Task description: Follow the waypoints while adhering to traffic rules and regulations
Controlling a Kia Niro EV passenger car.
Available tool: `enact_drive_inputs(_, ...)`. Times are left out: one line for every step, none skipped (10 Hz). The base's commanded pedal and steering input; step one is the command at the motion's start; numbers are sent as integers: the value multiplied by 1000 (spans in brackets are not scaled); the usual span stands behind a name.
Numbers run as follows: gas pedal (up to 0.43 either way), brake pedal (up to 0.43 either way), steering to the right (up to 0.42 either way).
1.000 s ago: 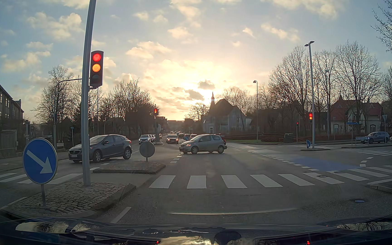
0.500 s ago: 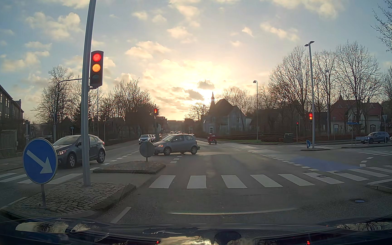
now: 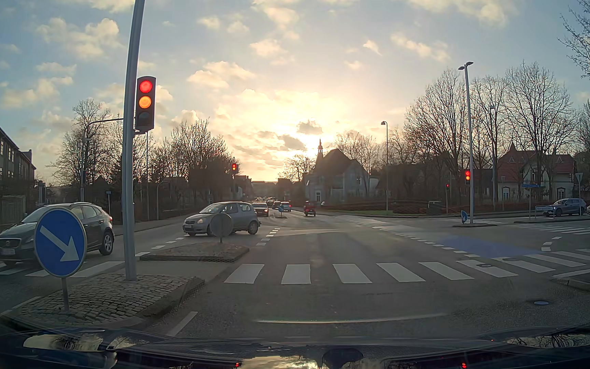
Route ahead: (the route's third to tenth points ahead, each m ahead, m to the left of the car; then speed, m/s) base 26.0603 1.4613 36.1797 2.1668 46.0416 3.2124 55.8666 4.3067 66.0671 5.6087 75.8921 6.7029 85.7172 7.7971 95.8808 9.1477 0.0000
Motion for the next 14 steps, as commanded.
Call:
enact_drive_inputs(0, 274, 41)
enact_drive_inputs(0, 274, 40)
enact_drive_inputs(0, 274, 41)
enact_drive_inputs(0, 268, 40)
enact_drive_inputs(0, 189, 41)
enact_drive_inputs(0, 49, 41)
enact_drive_inputs(0, 0, 41)
enact_drive_inputs(0, 0, 41)
enact_drive_inputs(0, 0, 41)
enact_drive_inputs(0, 0, 41)
enact_drive_inputs(0, 0, 41)
enact_drive_inputs(47, 0, 41)
enact_drive_inputs(138, 0, 41)
enact_drive_inputs(150, 0, 41)
